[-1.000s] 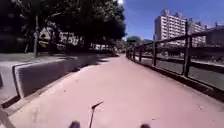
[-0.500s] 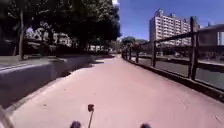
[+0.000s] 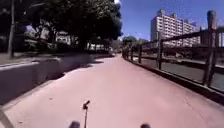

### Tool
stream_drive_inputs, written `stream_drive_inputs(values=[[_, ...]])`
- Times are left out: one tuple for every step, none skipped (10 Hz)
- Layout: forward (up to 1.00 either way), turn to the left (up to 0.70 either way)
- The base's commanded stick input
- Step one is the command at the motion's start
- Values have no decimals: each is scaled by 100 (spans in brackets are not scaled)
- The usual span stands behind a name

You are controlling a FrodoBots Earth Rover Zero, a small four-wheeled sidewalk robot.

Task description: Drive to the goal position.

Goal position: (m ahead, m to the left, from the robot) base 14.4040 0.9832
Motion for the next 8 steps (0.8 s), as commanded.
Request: stream_drive_inputs(values=[[85,-27],[85,-34],[85,-24],[85,0],[85,0],[85,0],[85,0],[85,0]])
